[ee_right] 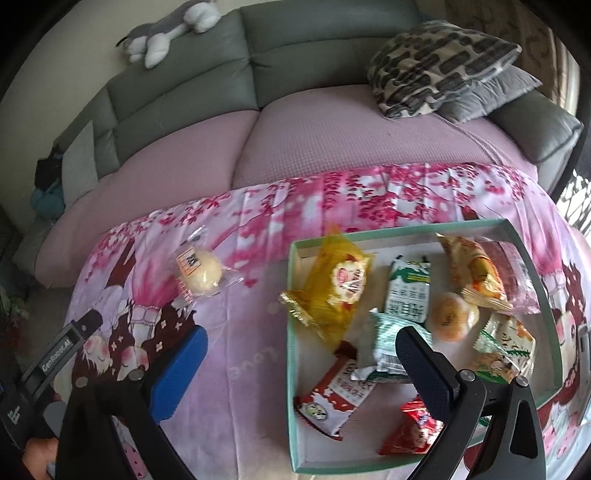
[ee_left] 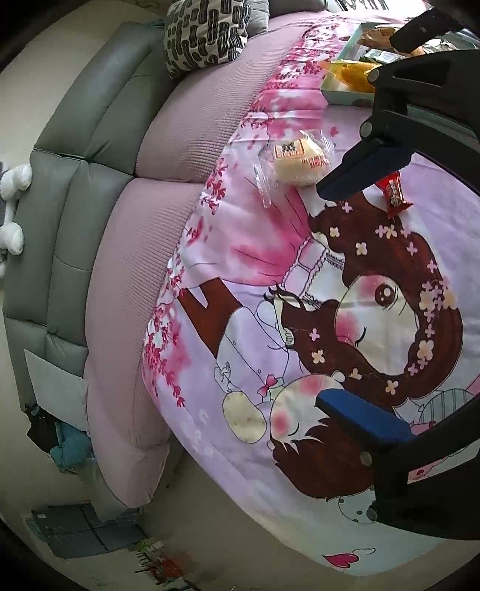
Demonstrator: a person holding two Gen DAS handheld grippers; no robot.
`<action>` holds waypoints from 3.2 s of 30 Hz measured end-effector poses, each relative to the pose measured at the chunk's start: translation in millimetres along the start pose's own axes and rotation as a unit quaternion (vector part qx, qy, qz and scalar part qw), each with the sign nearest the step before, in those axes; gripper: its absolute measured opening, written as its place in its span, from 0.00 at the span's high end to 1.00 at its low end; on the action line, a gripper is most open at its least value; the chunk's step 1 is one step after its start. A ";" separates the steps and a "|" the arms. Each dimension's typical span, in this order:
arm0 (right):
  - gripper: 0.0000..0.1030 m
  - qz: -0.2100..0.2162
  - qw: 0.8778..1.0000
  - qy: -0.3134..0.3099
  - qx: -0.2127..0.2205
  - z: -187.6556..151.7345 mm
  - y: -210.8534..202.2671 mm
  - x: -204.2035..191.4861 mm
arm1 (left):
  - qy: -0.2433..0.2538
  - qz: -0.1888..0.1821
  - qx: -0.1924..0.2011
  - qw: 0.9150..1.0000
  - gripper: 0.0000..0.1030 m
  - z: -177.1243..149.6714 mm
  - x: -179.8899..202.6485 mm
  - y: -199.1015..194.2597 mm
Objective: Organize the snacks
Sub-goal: 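Move both open tools back to the steamed-bun packet and red candy, then grasp the small red candy with the right tool while the left tool grasps the white steamed-bun packet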
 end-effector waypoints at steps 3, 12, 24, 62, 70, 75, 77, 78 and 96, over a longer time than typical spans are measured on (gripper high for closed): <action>0.00 0.003 1.000 -0.008 -0.006 -1.9 7.1 -8.8 | 0.006 -0.001 -0.002 1.000 0.01 -0.5 -0.1 5.7; 0.00 0.032 0.998 -0.044 -0.012 -9.6 30.9 -40.0 | 0.012 -0.009 -0.033 0.999 0.01 -7.2 6.0 30.8; 0.01 0.053 0.994 -0.092 -0.021 -21.0 54.2 -71.4 | 0.038 0.011 -0.104 0.994 0.01 -20.2 1.6 60.4; 0.25 -0.021 0.973 -0.228 -0.033 -56.2 115.5 -123.9 | 0.036 0.056 -0.152 0.986 0.01 -21.6 -34.8 75.3; 0.45 -0.021 0.970 -0.240 -0.016 -57.0 112.9 -131.5 | 0.031 0.052 -0.152 0.987 0.01 -20.0 -38.6 74.3; 0.57 -0.020 0.970 -0.243 -0.014 -57.2 111.7 -132.7 | 0.032 0.051 -0.152 0.987 0.01 -22.2 -35.3 71.5; 0.61 -0.021 0.970 -0.243 -0.013 -57.5 111.4 -132.3 | 0.032 0.050 -0.152 0.987 0.01 -21.9 -36.2 71.3; 0.63 -0.021 0.970 -0.243 -0.013 -57.6 111.3 -131.9 | 0.032 0.050 -0.152 0.987 0.01 -22.3 -35.0 71.5; 0.69 -0.007 0.978 -0.210 -0.015 -47.9 105.1 -119.3 | 0.018 0.009 -0.124 0.992 0.01 -13.4 -19.6 70.6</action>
Point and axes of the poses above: each gripper's, at about its wrist camera, not at the fingertips, and y roughly the way its jaws point, x to its right, z to its top, the point moved 4 cm from there along y, roughly the way its jaws point, and after that the axes turned 10 degrees about -x, right-handed, at the moved point
